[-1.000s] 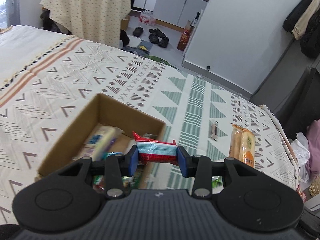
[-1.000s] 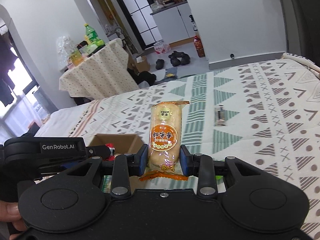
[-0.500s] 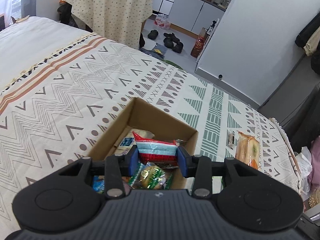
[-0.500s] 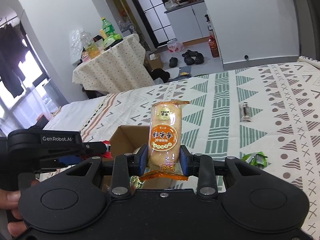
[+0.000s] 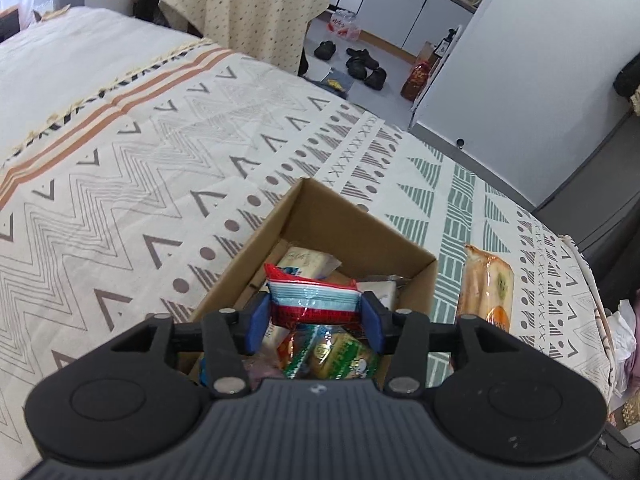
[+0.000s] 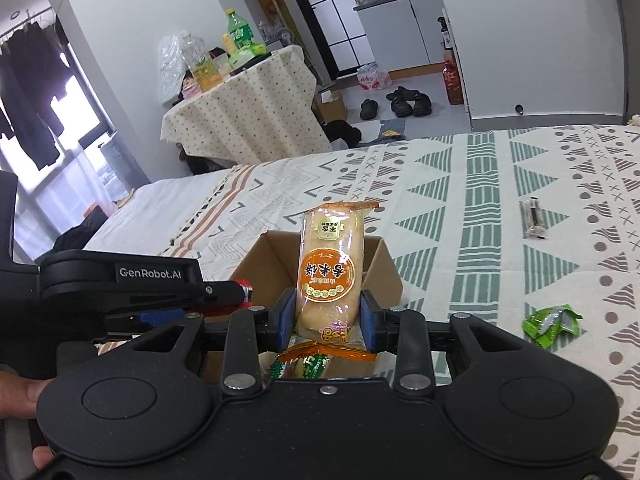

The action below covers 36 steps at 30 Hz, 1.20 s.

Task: Organize snacks
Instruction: 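Carry the red candy bar in the left tool while the right tool carries the orange cake over the box, then open the left tool over the box while the right tool releases the orange cake inside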

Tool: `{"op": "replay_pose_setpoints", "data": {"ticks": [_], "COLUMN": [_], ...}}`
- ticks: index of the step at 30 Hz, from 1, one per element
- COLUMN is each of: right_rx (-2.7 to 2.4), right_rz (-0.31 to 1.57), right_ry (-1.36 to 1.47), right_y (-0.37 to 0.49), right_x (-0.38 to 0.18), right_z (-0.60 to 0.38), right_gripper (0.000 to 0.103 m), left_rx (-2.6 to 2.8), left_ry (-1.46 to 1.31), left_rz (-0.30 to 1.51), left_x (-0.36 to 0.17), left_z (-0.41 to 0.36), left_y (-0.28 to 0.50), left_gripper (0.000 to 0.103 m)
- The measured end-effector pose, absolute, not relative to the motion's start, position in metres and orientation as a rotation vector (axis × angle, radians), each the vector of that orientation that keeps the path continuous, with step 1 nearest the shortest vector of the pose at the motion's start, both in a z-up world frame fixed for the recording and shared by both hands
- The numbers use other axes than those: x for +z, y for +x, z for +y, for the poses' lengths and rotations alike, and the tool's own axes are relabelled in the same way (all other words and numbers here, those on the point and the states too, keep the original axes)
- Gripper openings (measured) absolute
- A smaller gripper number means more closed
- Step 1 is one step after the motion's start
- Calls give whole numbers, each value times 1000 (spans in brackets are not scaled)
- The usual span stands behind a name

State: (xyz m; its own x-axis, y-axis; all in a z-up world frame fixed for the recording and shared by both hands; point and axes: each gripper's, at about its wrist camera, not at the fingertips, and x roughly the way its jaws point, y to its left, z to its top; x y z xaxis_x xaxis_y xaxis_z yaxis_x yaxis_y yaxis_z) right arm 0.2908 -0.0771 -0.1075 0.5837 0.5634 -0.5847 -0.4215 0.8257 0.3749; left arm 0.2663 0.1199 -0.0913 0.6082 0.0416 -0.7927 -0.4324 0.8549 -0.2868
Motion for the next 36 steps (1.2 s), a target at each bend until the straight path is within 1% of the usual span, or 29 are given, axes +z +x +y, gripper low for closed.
{"op": "replay_pose_setpoints", "data": {"ticks": [2, 11, 12, 15, 20, 23, 27, 31, 32, 33, 36], "right_rx": [579, 604, 606, 599, 573, 559, 532, 496, 490, 482, 458], "right_rz": [758, 732, 734, 727, 739, 748, 758, 769, 771, 772, 774], "right_ry": [198, 210, 211, 195, 201, 202, 197, 204, 205, 205, 202], "right_y": [293, 299, 299, 297, 296, 294, 291, 291, 291, 290, 290], "right_x": [-109, -108, -109, -110, -106, -103, -100, -97, -97, -96, -95], "right_z": [-73, -61, -61, -61, -70, -80, -97, -116, -121, -127, -142], "right_gripper": [33, 34, 35, 53, 55, 55, 60, 63, 65, 68, 71], "left_rx": [291, 297, 297, 299, 312, 319, 313, 293, 286, 278, 255], "left_ry": [-486, -481, -479, -472, -463, -452, -442, -429, -424, -422, -425], "left_rz": [885, 886, 886, 883, 881, 894, 902, 895, 891, 886, 878], "left_x": [-93, -90, -89, -88, -84, -83, -81, -77, -76, -75, -72], "left_z": [123, 132, 132, 132, 130, 127, 118, 105, 101, 98, 87], "left_y": [266, 263, 262, 260, 257, 256, 254, 254, 254, 254, 255], "left_gripper": [57, 67, 67, 74, 85, 87, 91, 97, 101, 103, 103]}}
